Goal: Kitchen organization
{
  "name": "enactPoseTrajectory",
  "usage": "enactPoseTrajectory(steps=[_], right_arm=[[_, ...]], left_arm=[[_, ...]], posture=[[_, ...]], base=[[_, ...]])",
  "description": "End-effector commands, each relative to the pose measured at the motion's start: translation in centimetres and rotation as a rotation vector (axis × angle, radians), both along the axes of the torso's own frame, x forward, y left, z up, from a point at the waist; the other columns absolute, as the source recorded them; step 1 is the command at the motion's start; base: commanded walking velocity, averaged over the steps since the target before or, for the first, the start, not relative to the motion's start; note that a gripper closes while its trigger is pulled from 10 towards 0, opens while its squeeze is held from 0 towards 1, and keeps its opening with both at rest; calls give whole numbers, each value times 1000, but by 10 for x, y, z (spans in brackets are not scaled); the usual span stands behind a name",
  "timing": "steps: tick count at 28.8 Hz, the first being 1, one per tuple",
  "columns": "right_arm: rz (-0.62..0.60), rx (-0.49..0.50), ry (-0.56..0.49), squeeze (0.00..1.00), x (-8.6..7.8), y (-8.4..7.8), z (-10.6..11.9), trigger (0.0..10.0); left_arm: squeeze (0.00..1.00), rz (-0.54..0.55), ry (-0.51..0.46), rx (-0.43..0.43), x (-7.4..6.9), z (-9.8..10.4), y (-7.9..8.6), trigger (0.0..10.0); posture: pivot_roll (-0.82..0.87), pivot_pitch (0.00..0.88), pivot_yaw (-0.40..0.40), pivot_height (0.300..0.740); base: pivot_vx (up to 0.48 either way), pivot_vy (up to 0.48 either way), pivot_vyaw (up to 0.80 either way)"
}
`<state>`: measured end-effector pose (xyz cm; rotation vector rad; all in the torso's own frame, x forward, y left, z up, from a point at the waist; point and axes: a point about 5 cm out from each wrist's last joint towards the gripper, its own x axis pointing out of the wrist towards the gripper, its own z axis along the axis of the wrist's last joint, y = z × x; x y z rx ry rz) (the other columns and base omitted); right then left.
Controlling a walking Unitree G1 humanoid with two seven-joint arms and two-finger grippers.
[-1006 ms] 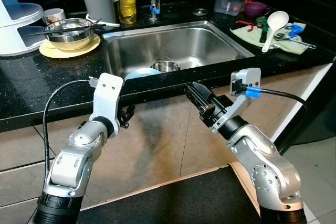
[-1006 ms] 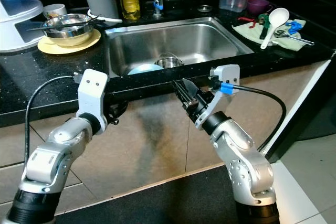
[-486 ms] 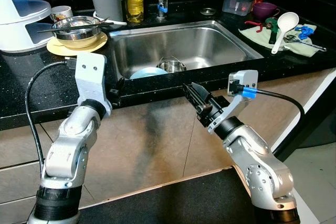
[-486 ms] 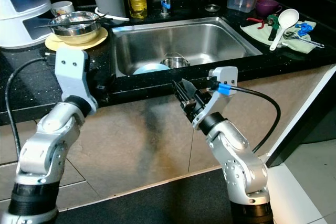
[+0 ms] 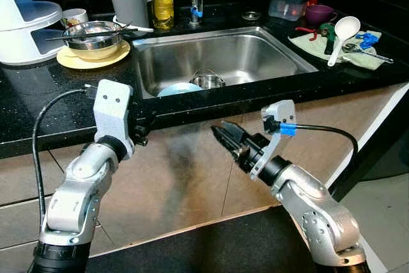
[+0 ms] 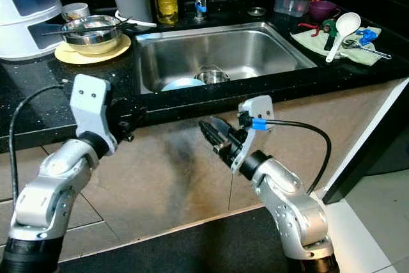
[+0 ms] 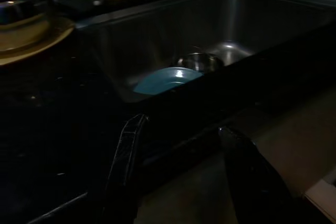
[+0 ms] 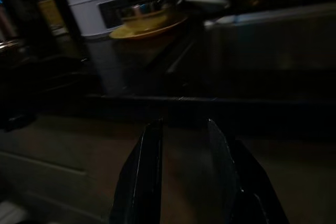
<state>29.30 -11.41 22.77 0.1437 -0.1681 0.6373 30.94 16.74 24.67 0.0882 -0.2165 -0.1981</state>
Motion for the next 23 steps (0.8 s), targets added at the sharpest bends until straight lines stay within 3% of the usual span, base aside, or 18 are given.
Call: enactPoseTrajectory(steps=[1, 13, 23], right_arm=[[-21, 17, -21, 0, 1, -1, 4, 10000], [-32, 27, -12, 0, 2, -3, 3, 10000], [-31, 30, -13, 0, 2, -4, 3, 10000]], left_arm=[[0, -12, 12, 11, -3, -4, -1, 10000], [0, -78, 12, 28, -6, -5, -11, 10000], [0, -103, 11, 29, -7, -3, -14, 10000]], posture=[[-66, 129, 4, 740], [-65, 132, 7, 740], [-66, 135, 8, 740]], base=[[0, 0, 0], [0, 0, 0], [0, 371, 0]])
